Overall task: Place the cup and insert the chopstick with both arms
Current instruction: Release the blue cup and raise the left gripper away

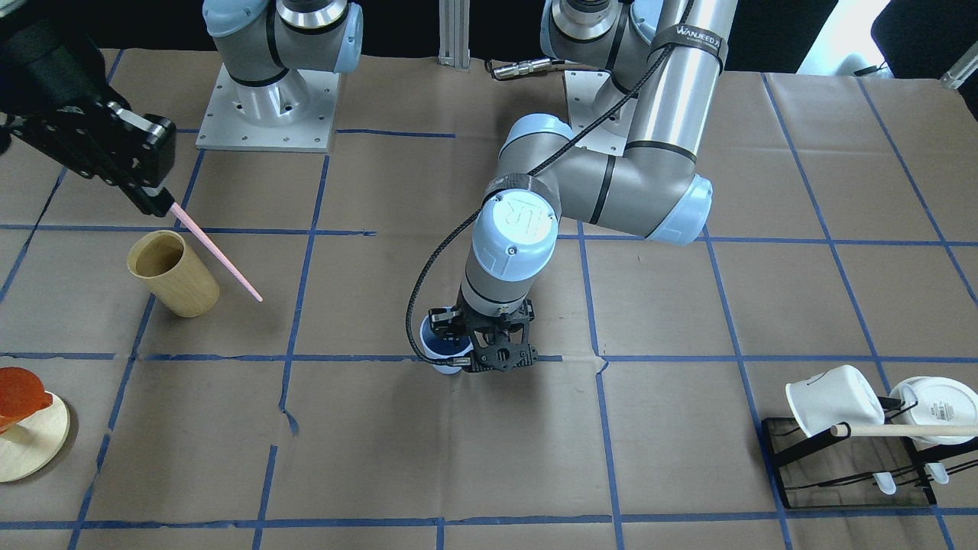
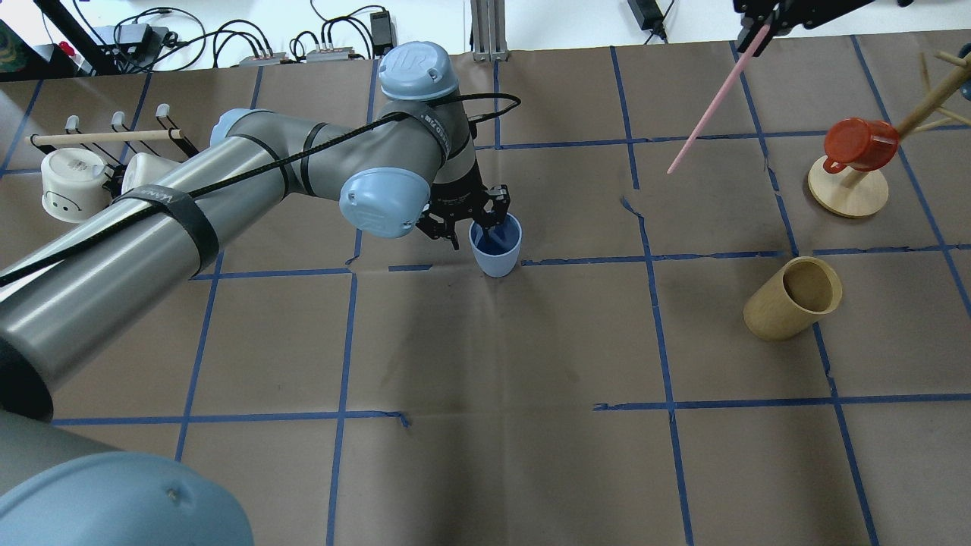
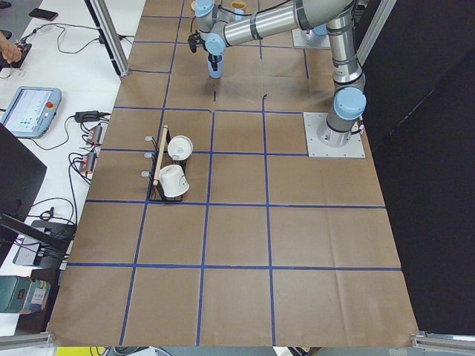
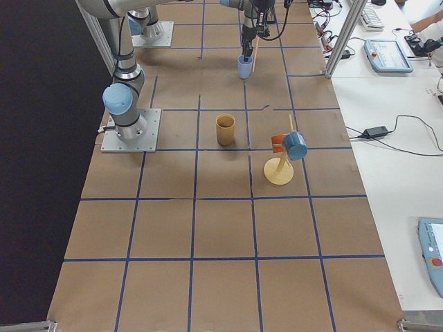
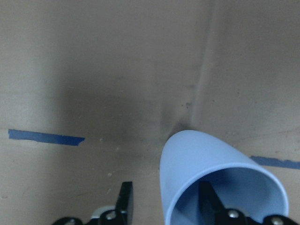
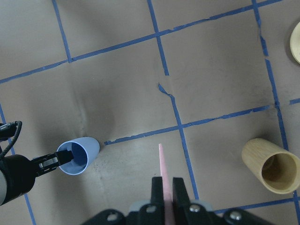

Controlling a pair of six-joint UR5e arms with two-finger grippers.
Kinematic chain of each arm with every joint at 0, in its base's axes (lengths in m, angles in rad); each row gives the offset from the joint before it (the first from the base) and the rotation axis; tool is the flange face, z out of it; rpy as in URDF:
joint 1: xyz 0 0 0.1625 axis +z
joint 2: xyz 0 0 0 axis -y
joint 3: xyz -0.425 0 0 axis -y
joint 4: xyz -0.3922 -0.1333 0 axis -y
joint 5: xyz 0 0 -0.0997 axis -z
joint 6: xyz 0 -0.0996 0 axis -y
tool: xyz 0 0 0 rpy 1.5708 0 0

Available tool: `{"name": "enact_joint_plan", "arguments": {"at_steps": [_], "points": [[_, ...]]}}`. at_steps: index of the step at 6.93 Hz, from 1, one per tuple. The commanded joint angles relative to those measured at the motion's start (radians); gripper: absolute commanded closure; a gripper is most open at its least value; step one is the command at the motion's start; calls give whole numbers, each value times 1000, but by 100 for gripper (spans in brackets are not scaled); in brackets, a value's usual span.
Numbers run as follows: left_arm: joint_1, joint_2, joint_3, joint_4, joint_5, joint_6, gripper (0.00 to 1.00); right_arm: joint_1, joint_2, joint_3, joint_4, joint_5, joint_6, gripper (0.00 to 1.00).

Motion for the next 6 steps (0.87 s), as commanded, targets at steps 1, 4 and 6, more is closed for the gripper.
{"name": "enact_joint_plan", "arguments": {"at_steps": [1,4,6], "points": [[-4,48,27,-18,-7,-2,0,77,-1,26,-39,2,61,88],[29,209,62,-195,1,11,0,132,8,35,-74,9,152,88],[65,277,103,-314,6,67,0,160,23,52,-102,45,169,88]]}}
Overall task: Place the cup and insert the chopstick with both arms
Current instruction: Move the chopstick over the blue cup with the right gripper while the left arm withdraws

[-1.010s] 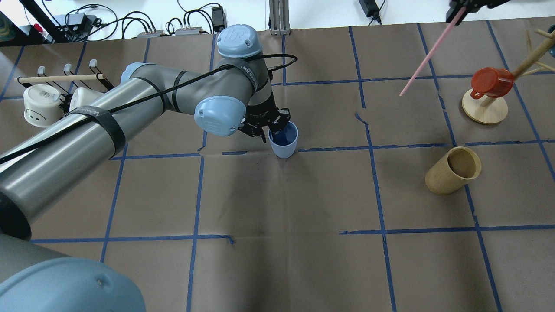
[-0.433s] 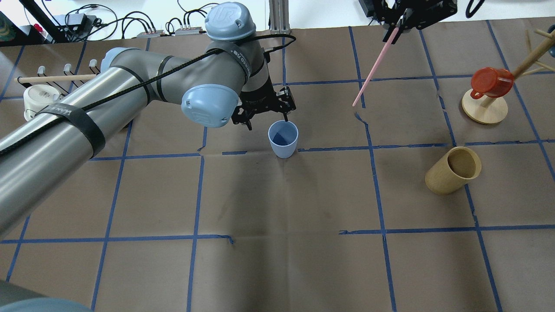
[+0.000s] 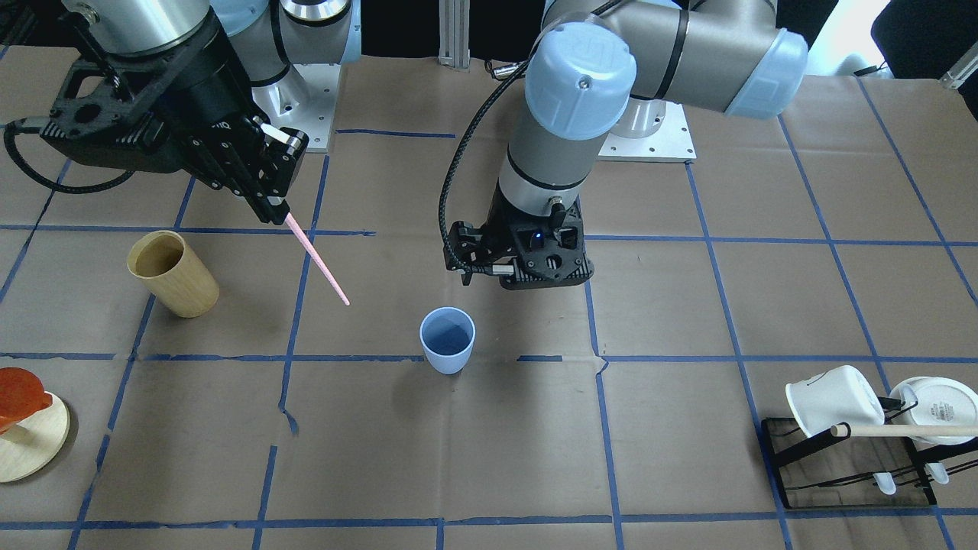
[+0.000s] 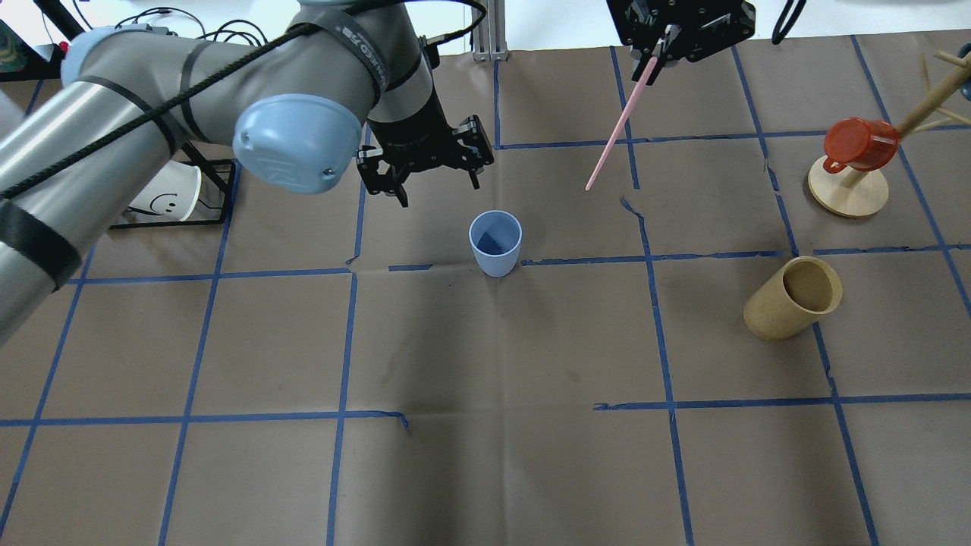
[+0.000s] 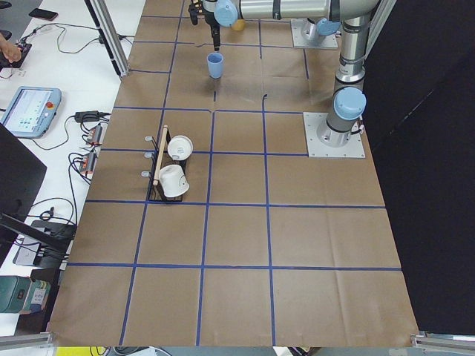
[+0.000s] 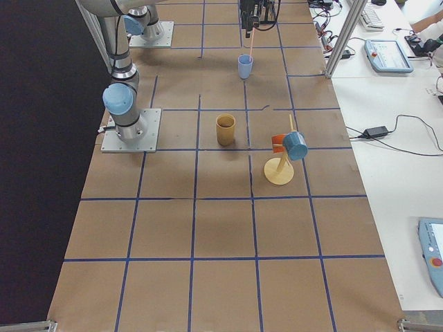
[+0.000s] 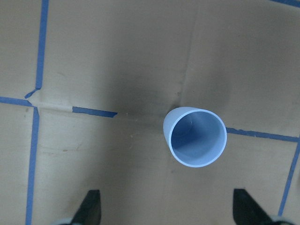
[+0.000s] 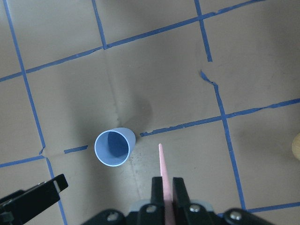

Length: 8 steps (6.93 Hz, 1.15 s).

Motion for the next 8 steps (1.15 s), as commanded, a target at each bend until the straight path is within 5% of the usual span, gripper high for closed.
{"name": "enact_joint_plan", "arguments": {"at_steps": [1,5,8], "points": [[20,72,26,-123,9,58,0,41,24,13,-52,20,38,88],[250,225,-38,-249,95,414,0,155,96,19,-122,18,141,89],[277,322,-155,-187,98,450,0,161,99,134,-262,17,144,89]]}}
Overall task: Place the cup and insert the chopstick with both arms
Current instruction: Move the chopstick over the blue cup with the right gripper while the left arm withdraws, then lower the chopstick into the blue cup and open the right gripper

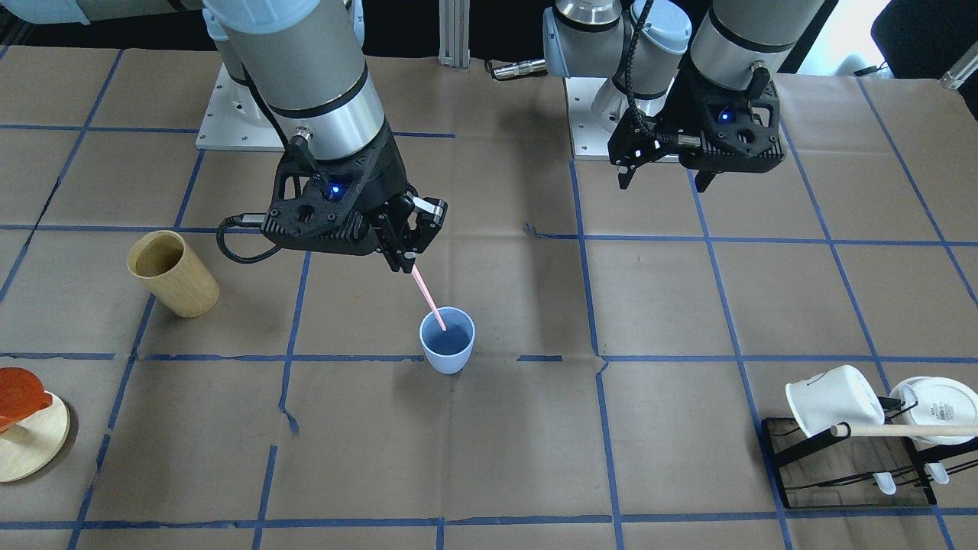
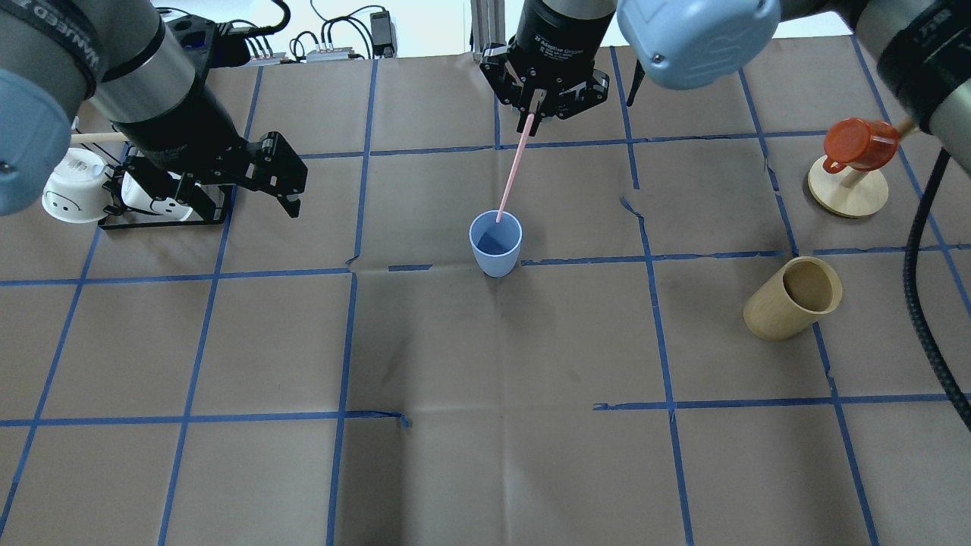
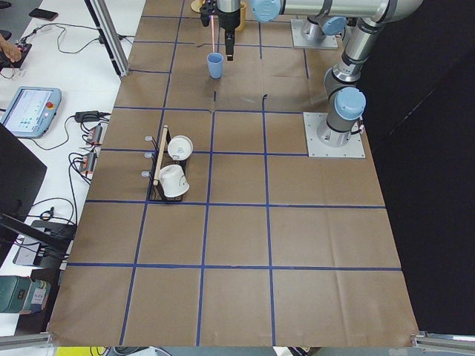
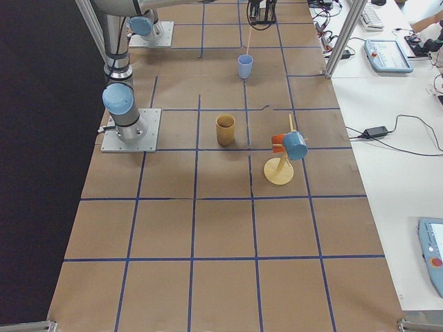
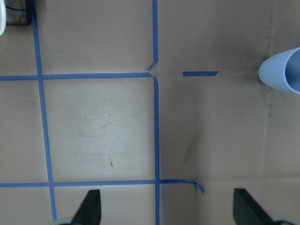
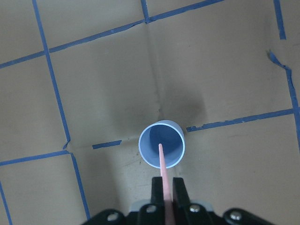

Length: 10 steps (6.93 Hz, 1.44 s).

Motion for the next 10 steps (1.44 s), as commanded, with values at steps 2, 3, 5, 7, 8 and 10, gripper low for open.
{"name": "enact_joint_plan", "arguments": {"at_steps": [2,3,5,7,8,10], "points": [[10,-20,23,9,43,-9,0,11,-5,57,-51,-6,5,89],[7,-31,46,3,36,-11,0,20,4,57,-60,-8,5,89],[5,-31,49,-10,1,-12,0,20,8,80,-62,-3,6,87],[4,-31,50,-11,-13,-9,0,20,8,108,-66,-12,17,63],[5,-34,55,-13,-13,-8,0,20,5,107,-83,-17,75,41],[4,-55,93,-48,-9,-6,0,20,6,93,-92,-41,78,18]]}}
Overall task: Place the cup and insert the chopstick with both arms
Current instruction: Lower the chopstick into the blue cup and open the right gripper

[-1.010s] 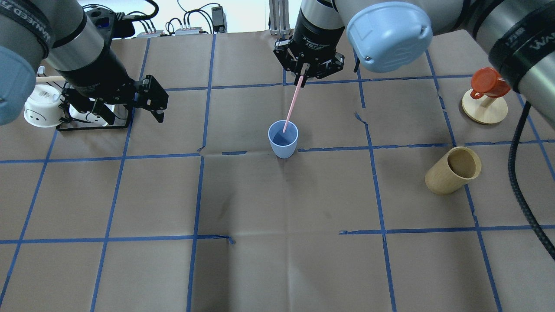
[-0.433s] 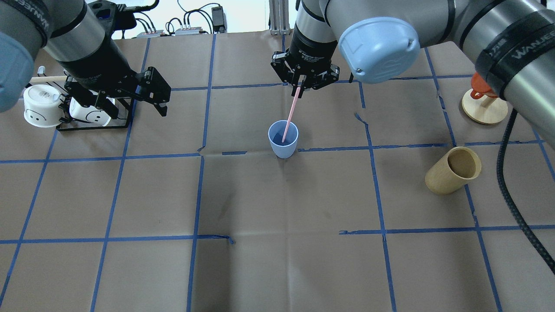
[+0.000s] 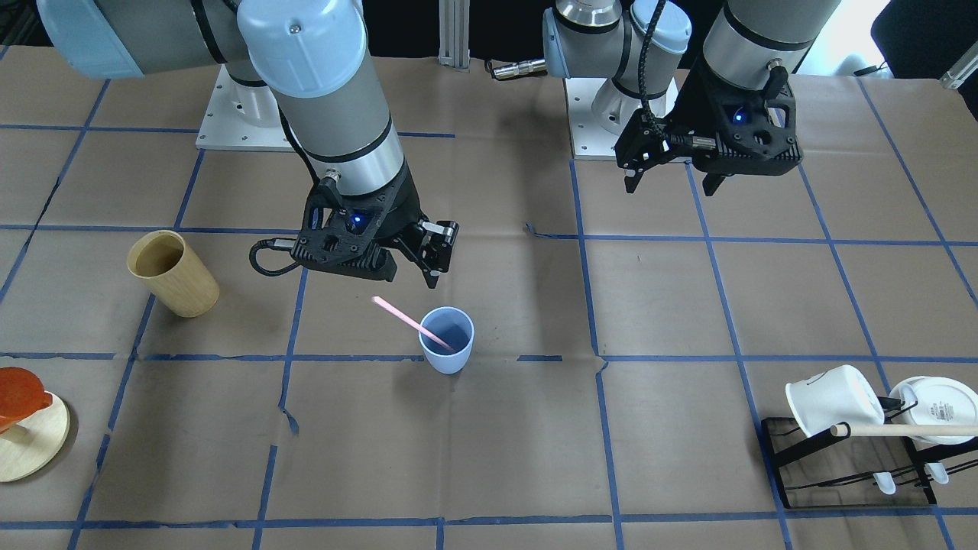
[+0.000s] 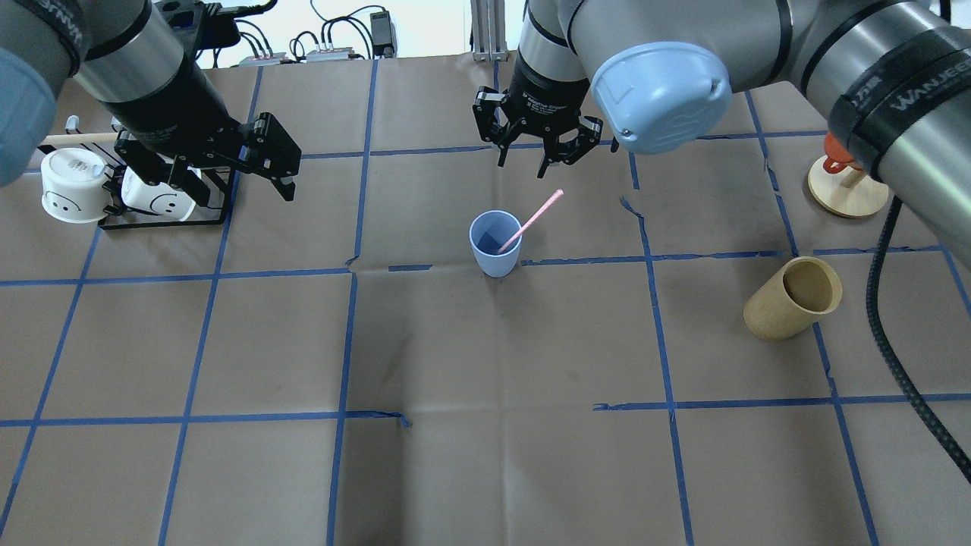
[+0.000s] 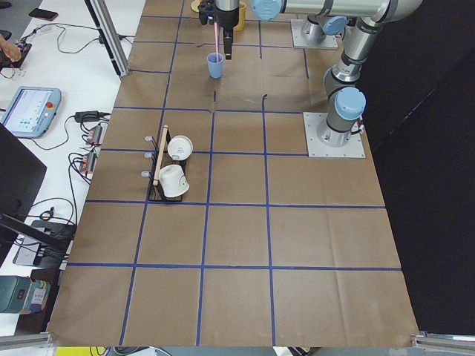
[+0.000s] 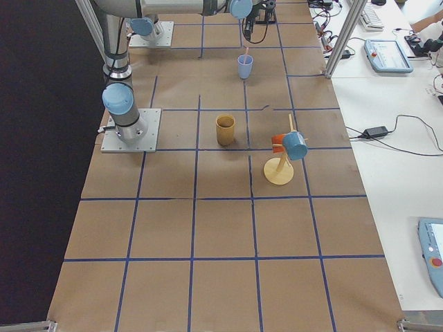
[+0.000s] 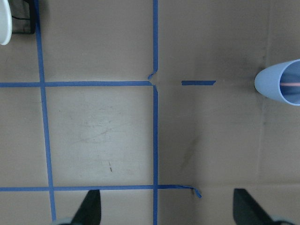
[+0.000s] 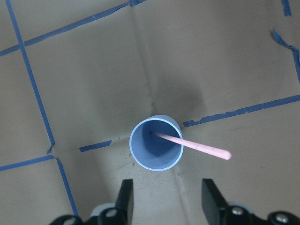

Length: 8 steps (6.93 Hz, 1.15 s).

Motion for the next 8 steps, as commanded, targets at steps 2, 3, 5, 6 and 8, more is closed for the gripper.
{"name": "enact_joint_plan", "arguments": {"at_steps": [2,3,5,6,8], "points": [[-4,-12,15,-12,4,1,0,-23,-8,-32,-16,-30,-41,13],[-4,-11,17,-10,6,3,0,-59,-31,-17,-2,-86,-102,12],[-6,-9,12,-4,6,4,0,-177,-164,75,59,-130,-284,1],[-6,-9,12,-3,6,4,0,-252,-255,179,90,-133,-349,1],[-7,-8,4,0,4,-2,0,-299,-321,253,108,-242,-470,0]]}}
